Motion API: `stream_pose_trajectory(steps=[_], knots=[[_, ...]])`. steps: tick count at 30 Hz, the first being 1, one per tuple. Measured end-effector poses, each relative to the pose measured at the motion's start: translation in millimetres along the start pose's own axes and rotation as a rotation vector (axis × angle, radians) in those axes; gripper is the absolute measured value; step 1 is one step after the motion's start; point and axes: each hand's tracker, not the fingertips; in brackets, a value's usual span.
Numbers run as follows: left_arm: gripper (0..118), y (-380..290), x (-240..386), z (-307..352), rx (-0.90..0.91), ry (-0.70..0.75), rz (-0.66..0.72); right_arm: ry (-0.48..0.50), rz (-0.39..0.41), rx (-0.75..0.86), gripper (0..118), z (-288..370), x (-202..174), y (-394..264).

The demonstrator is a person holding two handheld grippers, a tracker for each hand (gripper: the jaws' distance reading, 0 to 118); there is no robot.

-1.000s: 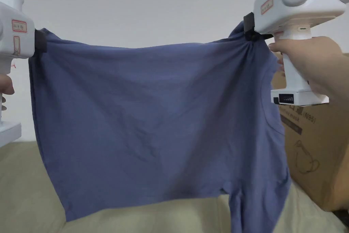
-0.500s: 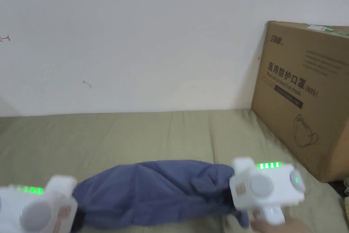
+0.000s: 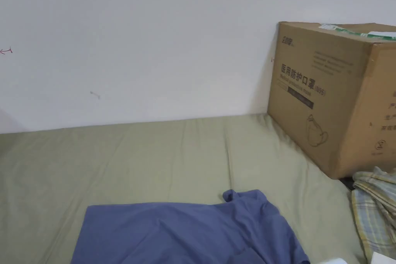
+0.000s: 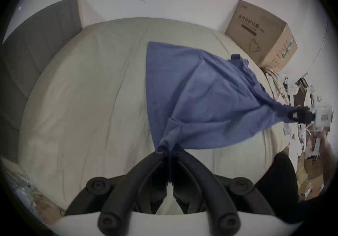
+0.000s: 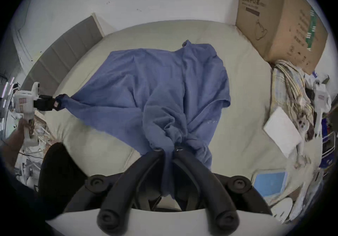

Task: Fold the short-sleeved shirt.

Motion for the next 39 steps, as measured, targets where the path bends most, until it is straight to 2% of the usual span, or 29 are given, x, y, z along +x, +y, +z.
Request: stream_pose_trajectory(steps=[3,7,9,10,11,12,13,14,15,18,20,22,24,27,28,29,30,31,32,33,39], knots=[[0,-9,-1,16,-0.004,-0.017,0.044,0.002,-0.033,-0.015,5,15,-4,-19],[0,-9,0,5,-0.050,-0.010,0.054,0.024,-0.094,-0.067,5,2,-3,-28],[0,-7,4,-10,-0.086,0.022,0.041,-0.013,-0.114,-0.109,5,-17,0,-27],[2,-5,4,-16,-0.098,0.024,0.039,-0.032,-0.120,-0.123,8,-23,0,-26],[10,-4,6,-23,-0.102,0.022,0.040,-0.061,-0.125,-0.132,21,-30,0,-24],[24,-3,7,-28,-0.105,0.022,0.042,-0.081,-0.140,-0.127,49,-33,0,-22],[70,-2,8,-29,-0.101,0.028,0.043,-0.090,-0.154,-0.108,92,-34,3,-22],[103,-1,9,-29,-0.083,0.025,0.062,-0.101,-0.177,-0.088,110,-33,3,-20],[118,-1,9,-28,-0.066,0.025,0.091,-0.097,-0.196,-0.078,117,-30,3,-19],[118,3,12,-14,0.026,-0.045,0.160,-0.074,-0.260,0.007,118,-9,2,-11],[118,8,14,-5,0.091,-0.053,0.193,-0.076,-0.258,0.042,118,1,-1,-4],[118,15,14,2,0.096,-0.083,0.219,-0.068,-0.235,0.122,118,14,-7,4],[118,21,19,9,0.182,-0.141,0.225,-0.073,-0.211,0.169,118,22,-13,13],[117,35,30,20,0.213,-0.091,0.145,-0.086,-0.177,0.200,115,25,-22,26],[108,38,34,24,0.222,-0.114,0.120,-0.061,-0.162,0.226,102,25,-23,30],[87,41,35,26,0.250,-0.131,0.100,-0.035,-0.162,0.249,76,24,-23,35],[49,46,37,28,0.276,-0.124,0.079,-0.018,-0.177,0.257,32,21,-22,40],[0,50,40,26,0.274,-0.072,0.050,-0.015,-0.190,0.258,0,16,-21,44],[0,54,39,21,0.257,0.033,0.021,-0.026,-0.201,0.267,0,12,-21,49],[0,60,38,17,0.282,0.054,-0.003,-0.017,-0.230,0.259,0,7,-21,54],[0,146,-8,-59,0.118,-0.015,0.099,-0.020,-0.226,0.253,0,-28,-7,95]])
